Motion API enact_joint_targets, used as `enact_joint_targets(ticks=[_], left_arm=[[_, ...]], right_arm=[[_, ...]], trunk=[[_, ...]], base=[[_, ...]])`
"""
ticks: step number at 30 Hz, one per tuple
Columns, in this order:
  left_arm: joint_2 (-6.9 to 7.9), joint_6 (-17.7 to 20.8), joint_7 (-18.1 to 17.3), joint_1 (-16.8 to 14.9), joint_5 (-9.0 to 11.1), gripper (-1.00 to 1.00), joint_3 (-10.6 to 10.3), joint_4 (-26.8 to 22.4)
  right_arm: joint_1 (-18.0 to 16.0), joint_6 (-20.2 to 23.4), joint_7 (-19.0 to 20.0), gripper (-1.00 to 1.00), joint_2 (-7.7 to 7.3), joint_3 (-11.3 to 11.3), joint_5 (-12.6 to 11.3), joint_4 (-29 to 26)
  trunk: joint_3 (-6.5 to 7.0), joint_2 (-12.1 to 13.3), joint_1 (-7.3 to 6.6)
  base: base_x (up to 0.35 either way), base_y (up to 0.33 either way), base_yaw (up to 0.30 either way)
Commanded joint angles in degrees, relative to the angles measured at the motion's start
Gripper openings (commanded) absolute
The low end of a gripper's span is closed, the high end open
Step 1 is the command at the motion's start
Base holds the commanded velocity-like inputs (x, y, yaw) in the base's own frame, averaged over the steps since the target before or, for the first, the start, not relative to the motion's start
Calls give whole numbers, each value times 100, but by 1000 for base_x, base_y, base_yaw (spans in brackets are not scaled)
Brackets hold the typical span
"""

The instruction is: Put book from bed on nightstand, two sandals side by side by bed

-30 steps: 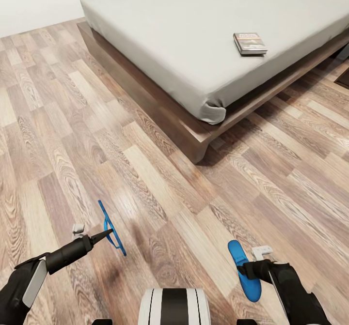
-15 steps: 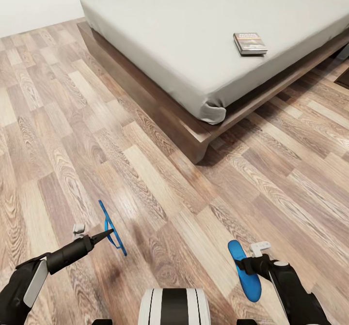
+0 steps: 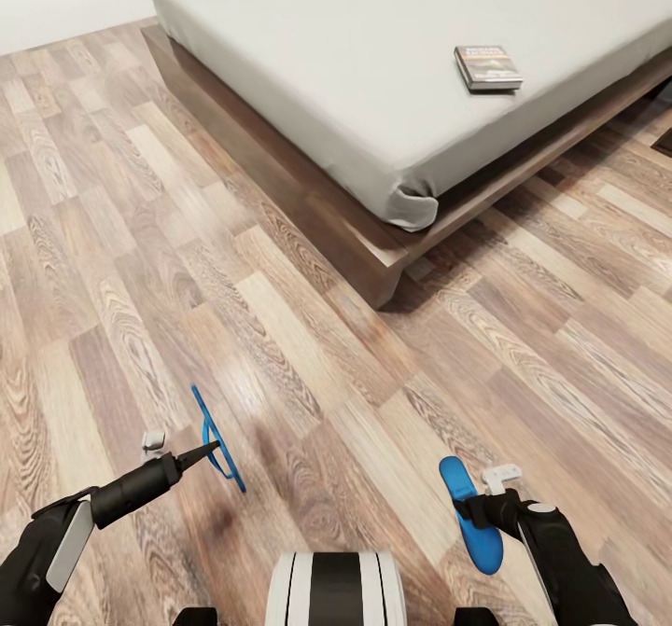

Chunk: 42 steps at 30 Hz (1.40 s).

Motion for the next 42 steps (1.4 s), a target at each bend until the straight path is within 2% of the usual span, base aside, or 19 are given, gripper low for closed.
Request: enact_joint_targets(ticks=[1,30,42], left_arm=[[1,53,-10,-2,26,-100,2,0],[0,53,-9,-2,26,-100,1,0],[1,53,-9,-2,26,-100,1,0]], right_arm=[[-2,14,53,100,2,-17,60,-11],[-1,14,51,100,0,-78,60,-34],[-2,15,51,100,-1,-79,60,-44]], trunk=[[-26,-3,1],[-668,-42,76],[-691,-43,79]], base=[[0,0,0],[0,0,0],[0,0,0]])
